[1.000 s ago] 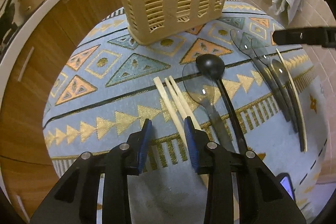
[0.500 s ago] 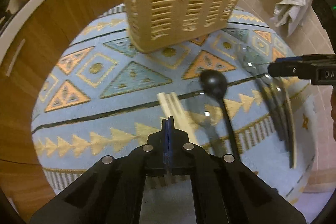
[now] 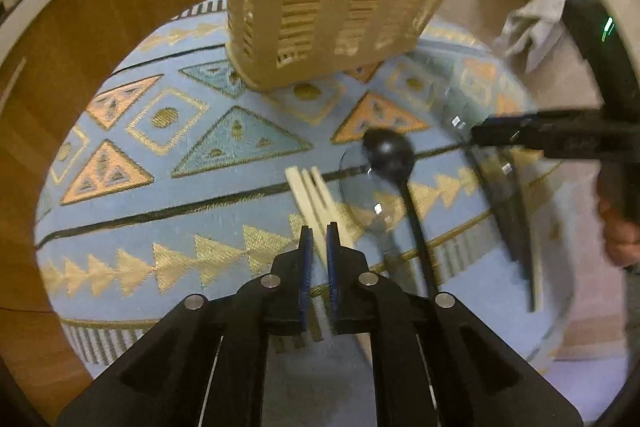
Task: Organize utensils
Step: 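Grasp another wooden chopstick with the left tool while the right tool grasps a clear spoon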
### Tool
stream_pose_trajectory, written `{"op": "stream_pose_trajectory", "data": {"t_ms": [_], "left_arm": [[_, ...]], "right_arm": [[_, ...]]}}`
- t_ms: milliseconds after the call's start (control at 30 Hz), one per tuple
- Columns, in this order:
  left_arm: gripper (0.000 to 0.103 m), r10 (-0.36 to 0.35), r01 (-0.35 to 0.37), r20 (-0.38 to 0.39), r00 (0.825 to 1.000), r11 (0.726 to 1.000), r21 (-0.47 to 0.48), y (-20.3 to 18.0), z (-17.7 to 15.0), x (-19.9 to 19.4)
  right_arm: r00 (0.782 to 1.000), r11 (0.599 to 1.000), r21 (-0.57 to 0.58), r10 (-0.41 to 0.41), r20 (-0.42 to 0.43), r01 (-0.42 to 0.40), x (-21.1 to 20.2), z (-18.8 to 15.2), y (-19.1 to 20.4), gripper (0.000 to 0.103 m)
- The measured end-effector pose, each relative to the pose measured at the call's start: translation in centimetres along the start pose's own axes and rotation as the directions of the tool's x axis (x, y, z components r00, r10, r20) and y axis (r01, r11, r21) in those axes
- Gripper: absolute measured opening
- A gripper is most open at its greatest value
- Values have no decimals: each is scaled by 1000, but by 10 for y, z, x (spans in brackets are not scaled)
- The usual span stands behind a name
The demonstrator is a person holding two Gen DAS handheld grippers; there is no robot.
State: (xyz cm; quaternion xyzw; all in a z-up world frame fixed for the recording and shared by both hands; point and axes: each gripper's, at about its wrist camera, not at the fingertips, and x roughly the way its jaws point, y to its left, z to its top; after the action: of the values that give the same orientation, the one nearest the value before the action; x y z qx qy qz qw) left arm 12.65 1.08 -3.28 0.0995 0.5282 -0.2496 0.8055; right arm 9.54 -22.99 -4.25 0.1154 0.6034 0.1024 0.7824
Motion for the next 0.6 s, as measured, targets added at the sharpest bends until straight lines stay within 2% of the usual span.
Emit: {"op": "stream_pose_trajectory", "data": {"t_ms": [67,300,467,600], "left_arm": [[10,40,-40,2,999,999,17,-8,-1,0],[11,109,-109,5,994,994,28,-13,8,1],[11,94,-92,-23,995,995,46,-10,-2,-8],[13,97,-95,-35,995,995,40,-20,3,2]], "right_arm": [[1000,1000,-4,10,0,-10,-5,-1,-4,40],[999,999,10,34,-5,-34,-4,-6,-8,40],[999,999,12,38,9,-38,-13,-9,-14,40],[999,999,27,47,12,-47,-14,-7,-17,40]]}}
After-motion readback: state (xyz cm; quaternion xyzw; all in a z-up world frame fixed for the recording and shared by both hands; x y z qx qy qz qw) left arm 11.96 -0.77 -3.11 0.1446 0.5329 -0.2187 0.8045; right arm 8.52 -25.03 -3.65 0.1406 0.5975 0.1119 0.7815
